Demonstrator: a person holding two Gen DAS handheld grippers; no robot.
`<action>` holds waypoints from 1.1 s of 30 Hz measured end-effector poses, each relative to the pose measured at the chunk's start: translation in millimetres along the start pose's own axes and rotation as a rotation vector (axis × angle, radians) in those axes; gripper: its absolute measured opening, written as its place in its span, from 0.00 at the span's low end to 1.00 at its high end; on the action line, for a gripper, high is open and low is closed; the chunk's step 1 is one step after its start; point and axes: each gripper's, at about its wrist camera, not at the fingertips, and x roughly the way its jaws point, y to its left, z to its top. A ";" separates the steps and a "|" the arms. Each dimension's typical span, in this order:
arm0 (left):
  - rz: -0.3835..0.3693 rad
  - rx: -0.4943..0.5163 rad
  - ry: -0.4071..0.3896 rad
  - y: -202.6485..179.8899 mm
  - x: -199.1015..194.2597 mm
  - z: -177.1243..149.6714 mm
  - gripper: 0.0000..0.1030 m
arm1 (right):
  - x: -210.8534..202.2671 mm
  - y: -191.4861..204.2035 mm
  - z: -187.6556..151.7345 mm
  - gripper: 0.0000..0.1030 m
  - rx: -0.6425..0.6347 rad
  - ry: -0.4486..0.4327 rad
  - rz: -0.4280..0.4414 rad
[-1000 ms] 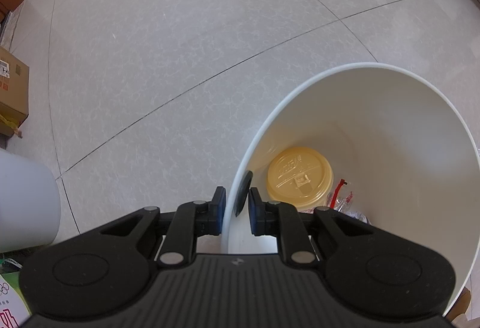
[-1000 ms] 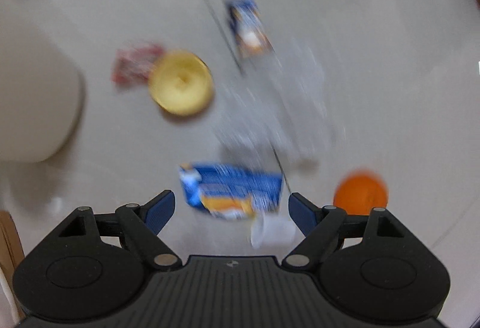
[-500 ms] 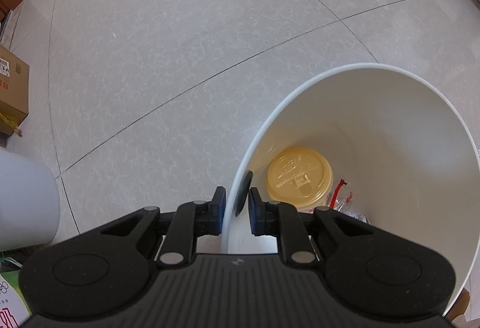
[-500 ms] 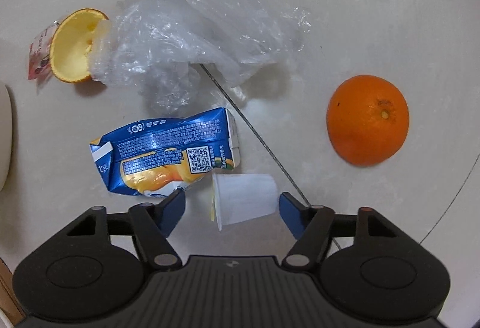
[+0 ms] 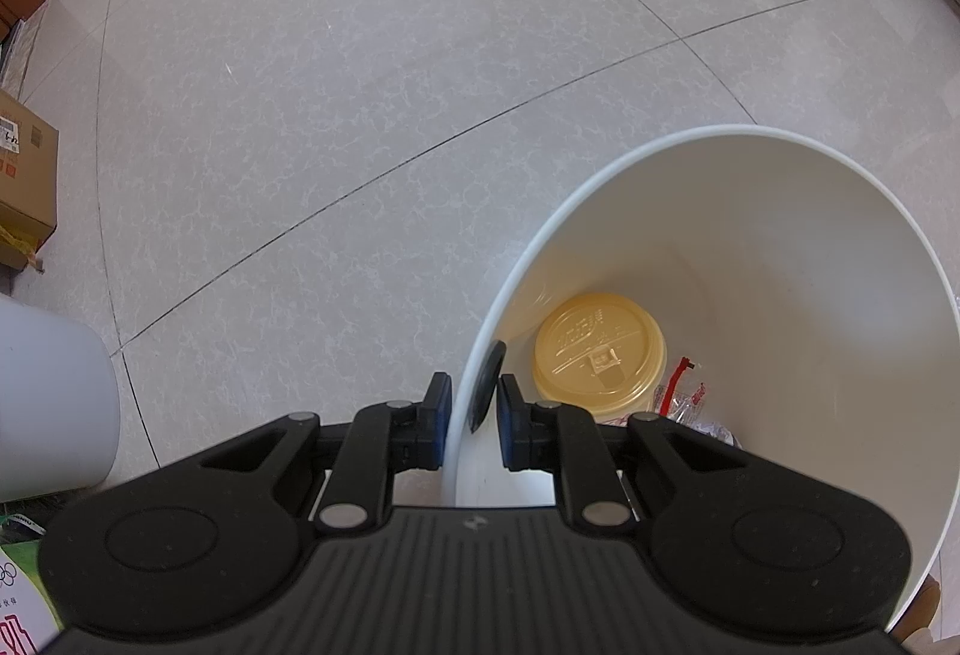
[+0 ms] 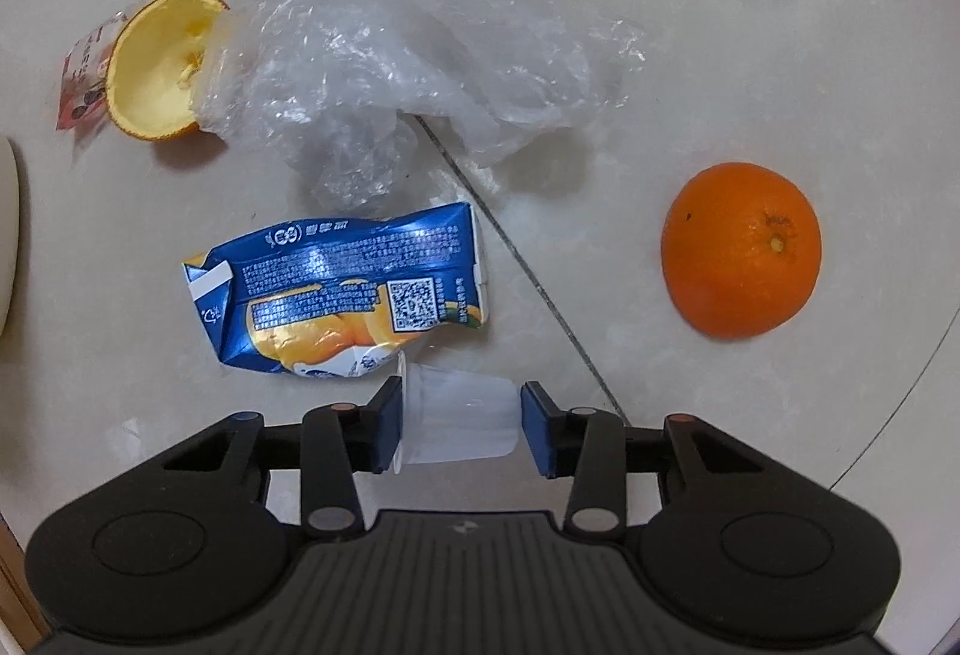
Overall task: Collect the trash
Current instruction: 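Drop the small white cup into the bin with the right tool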
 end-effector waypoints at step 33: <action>0.011 0.004 0.006 -5.8 2.6 0.3 0.14 | -319.0 241.7 23.2 0.45 -0.592 -0.277 0.315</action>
